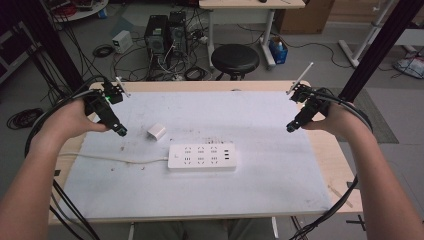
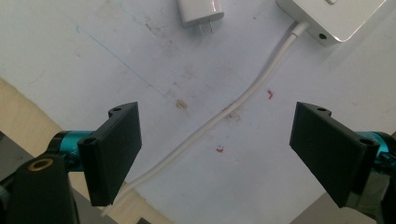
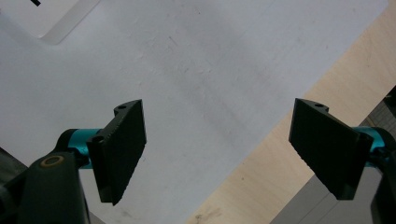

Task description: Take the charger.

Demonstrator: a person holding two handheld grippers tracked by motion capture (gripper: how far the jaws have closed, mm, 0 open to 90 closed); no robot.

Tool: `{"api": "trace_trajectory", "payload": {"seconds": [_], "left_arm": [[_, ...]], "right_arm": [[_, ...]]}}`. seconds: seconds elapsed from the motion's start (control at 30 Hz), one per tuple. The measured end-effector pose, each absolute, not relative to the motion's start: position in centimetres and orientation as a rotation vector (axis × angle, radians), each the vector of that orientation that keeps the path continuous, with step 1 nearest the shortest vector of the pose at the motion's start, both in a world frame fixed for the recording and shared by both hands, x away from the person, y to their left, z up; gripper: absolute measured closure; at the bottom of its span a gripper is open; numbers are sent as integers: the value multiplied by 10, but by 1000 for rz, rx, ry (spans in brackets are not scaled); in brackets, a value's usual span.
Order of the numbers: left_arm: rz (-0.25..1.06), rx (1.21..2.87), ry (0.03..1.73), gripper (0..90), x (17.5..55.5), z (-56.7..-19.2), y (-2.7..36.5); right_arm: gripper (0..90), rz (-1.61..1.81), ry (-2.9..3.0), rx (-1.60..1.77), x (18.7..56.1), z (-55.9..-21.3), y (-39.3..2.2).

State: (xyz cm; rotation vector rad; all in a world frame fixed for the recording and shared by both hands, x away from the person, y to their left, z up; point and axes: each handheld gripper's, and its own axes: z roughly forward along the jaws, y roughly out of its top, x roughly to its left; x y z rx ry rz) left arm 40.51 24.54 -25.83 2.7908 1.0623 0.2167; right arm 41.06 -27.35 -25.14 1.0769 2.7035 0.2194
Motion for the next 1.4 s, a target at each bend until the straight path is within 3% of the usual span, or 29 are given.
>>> {"api": "trace_trajectory", "payload": {"seconds": [0.33, 0.97, 1.4], "left_arm": [[208, 2786, 1050, 167, 425, -275, 234], [124, 2754, 1260, 168, 479, -346, 189], [90, 2765, 1342, 171, 499, -384, 179]], "right_arm": [[185, 243, 2697, 1111, 414, -257, -278], [185, 282, 2701, 1087, 417, -267, -284], [185, 285, 2691, 1111, 416, -271, -287]]}}
